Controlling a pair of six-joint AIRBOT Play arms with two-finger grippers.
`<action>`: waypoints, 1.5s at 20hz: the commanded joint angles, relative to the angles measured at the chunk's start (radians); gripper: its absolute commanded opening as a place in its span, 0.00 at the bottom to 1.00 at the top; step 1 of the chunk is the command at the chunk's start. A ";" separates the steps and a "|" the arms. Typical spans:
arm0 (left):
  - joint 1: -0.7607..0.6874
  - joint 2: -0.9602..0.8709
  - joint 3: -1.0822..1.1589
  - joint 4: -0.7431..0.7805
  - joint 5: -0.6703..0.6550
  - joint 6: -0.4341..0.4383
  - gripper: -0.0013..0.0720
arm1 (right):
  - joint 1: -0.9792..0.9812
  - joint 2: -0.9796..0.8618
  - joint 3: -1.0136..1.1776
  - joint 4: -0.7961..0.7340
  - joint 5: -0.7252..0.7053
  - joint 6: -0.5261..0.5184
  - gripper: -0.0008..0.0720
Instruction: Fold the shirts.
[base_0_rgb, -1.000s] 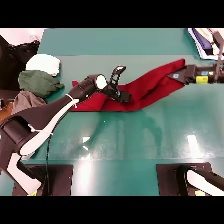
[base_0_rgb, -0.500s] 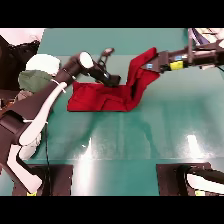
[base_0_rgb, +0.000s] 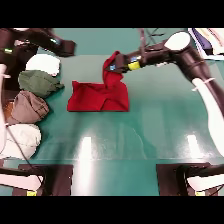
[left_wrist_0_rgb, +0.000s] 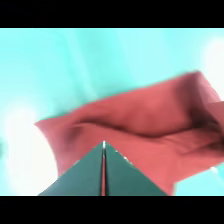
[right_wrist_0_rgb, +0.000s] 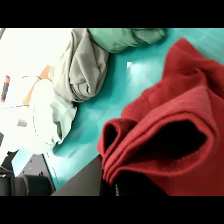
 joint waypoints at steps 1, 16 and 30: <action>0.067 0.140 0.006 0.121 -0.031 0.009 0.05 | 0.098 -0.108 0.091 0.000 -0.097 0.000 0.03; 0.066 0.221 0.003 0.180 -0.134 0.010 0.05 | 0.163 -0.251 0.142 -0.029 -0.163 -0.058 0.81; 0.066 0.213 -0.004 0.143 -0.129 0.010 0.05 | -0.142 -0.100 -0.470 0.002 -0.165 0.012 0.84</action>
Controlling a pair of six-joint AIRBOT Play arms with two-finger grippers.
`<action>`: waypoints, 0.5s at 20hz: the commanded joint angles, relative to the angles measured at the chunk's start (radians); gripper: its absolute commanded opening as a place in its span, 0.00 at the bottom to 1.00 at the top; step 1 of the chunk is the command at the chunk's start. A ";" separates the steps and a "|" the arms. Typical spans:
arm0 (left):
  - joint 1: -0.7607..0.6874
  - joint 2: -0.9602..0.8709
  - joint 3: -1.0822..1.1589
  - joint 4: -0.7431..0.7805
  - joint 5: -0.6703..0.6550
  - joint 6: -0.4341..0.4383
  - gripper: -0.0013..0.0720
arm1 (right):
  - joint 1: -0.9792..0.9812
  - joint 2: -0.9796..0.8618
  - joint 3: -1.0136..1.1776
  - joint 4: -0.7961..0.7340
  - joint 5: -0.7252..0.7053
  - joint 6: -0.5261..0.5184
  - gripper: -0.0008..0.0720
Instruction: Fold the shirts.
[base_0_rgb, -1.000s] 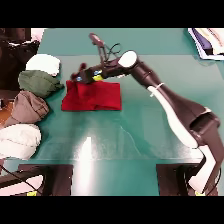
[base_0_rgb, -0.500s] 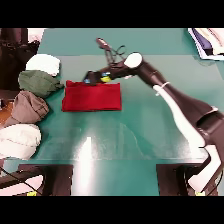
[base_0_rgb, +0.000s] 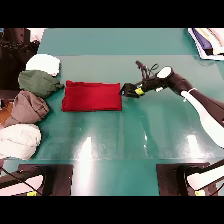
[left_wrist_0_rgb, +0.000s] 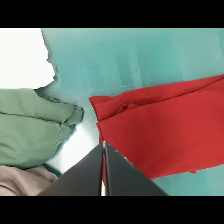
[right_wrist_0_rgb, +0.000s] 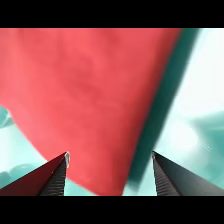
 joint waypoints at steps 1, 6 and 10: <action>0.001 -0.001 0.000 -0.006 -0.005 0.000 0.05 | 0.015 -0.058 -0.029 0.095 -0.056 0.005 0.84; 0.001 -0.001 0.000 -0.006 -0.027 0.000 0.05 | 0.095 -0.204 0.137 0.167 -0.055 0.019 0.84; 0.001 -0.001 0.000 -0.006 -0.042 0.000 0.05 | 0.142 -0.268 0.255 0.206 -0.098 0.013 0.39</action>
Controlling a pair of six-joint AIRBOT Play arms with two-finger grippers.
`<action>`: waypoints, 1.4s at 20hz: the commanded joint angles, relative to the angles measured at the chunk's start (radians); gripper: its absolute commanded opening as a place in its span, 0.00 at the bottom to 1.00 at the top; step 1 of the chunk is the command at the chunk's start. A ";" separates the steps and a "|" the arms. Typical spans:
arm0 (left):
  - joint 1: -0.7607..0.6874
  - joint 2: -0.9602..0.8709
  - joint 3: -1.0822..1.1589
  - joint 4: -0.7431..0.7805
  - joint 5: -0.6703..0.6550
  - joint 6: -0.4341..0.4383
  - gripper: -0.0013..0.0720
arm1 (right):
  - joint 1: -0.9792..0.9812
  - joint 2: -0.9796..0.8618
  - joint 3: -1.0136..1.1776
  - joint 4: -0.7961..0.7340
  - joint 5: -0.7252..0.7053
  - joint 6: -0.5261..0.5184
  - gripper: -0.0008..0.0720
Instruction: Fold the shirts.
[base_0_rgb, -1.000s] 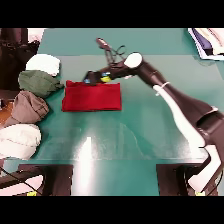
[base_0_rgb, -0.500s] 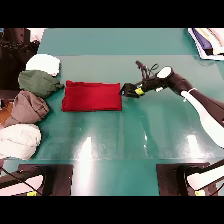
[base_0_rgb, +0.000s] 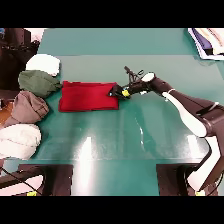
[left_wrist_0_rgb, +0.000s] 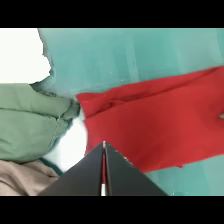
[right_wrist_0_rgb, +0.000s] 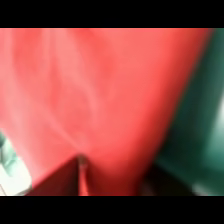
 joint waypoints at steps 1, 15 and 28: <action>0.001 -0.001 0.000 0.000 -0.018 0.000 0.05 | 0.033 -0.043 0.091 0.045 -0.048 -0.028 0.09; 0.001 -0.001 0.000 0.001 -0.011 0.019 0.05 | -0.548 0.597 -0.356 -0.316 -0.033 0.000 0.03; 0.001 -0.001 0.000 -0.093 0.005 -0.009 0.05 | -1.378 0.916 -0.679 -0.357 -0.122 0.021 0.03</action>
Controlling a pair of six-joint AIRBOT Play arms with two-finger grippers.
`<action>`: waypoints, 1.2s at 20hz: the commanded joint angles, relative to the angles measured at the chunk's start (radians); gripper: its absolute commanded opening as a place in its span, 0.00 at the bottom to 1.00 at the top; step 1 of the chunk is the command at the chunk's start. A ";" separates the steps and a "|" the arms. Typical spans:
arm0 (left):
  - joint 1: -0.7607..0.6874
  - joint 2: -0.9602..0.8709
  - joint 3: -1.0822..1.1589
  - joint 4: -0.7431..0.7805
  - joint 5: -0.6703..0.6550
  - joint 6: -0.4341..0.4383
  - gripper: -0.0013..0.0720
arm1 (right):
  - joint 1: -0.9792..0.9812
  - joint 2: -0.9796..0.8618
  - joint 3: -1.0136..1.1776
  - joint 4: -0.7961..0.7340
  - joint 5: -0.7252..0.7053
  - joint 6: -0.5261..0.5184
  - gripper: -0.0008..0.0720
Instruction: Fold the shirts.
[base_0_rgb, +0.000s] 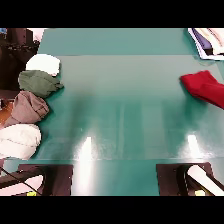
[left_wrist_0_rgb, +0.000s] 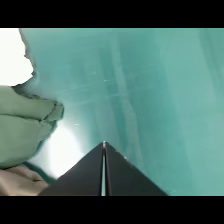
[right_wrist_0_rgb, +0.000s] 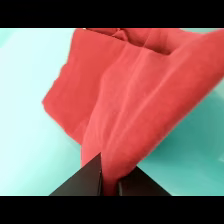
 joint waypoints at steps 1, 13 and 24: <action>0.001 -0.001 0.000 -0.023 0.002 -0.005 0.05 | -0.135 -0.001 -0.028 -0.035 0.050 0.001 0.03; 0.001 -0.001 0.000 -0.022 0.000 0.004 0.05 | -0.154 0.127 -0.028 -0.624 0.174 0.204 0.74; 0.001 -0.001 0.000 -0.023 0.031 0.002 0.05 | 0.211 0.191 -0.028 -0.317 0.222 0.232 0.15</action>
